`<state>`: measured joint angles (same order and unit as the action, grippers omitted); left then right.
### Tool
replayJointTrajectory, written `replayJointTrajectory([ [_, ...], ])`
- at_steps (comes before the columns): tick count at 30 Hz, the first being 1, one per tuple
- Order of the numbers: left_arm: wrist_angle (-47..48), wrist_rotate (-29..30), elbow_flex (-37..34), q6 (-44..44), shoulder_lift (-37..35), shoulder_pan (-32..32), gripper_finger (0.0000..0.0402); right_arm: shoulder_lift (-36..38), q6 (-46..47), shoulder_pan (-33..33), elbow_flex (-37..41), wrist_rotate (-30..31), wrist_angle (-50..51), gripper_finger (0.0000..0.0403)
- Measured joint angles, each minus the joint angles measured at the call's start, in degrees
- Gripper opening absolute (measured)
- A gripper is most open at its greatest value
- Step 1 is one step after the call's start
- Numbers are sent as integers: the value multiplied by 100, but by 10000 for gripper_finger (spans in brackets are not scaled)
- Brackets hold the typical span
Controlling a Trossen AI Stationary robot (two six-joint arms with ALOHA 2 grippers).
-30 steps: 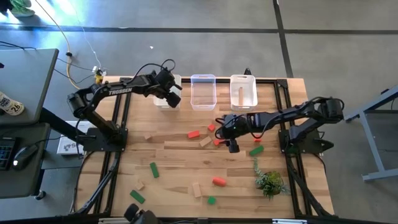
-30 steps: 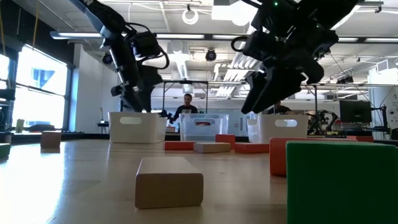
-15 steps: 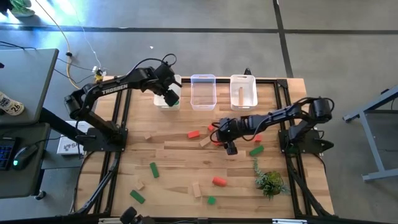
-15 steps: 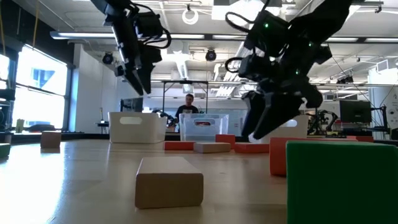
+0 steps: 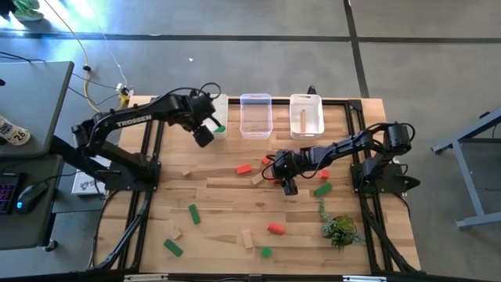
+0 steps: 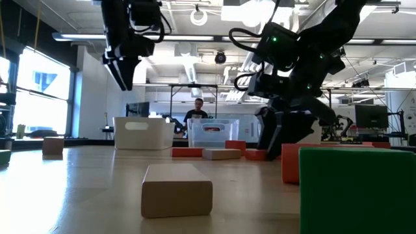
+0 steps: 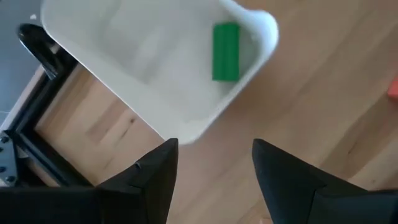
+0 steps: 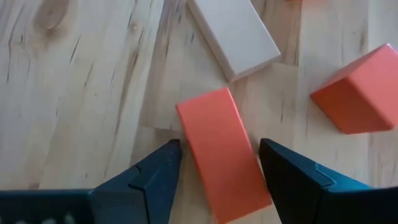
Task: Sort & place blocks by color
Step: Put the orange block into the transparent bin
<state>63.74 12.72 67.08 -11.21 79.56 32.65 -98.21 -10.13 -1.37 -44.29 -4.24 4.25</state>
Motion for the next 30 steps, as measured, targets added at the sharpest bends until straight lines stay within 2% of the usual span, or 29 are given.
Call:
replayJointTrajectory([
  [8,-73,53,-799,-727,-622,-646,193,0,475,2,-2,-39,76,99],
  [15,-76,89,-1208,-1381,-1048,-1191,193,102,840,2,6,-110,152,98],
  [22,-78,338,-1418,-1916,-1355,-1710,193,669,1462,2,31,-218,262,99],
  [30,-111,353,-1485,-2275,-1400,-2171,193,1342,1782,-13,22,438,142,101],
])
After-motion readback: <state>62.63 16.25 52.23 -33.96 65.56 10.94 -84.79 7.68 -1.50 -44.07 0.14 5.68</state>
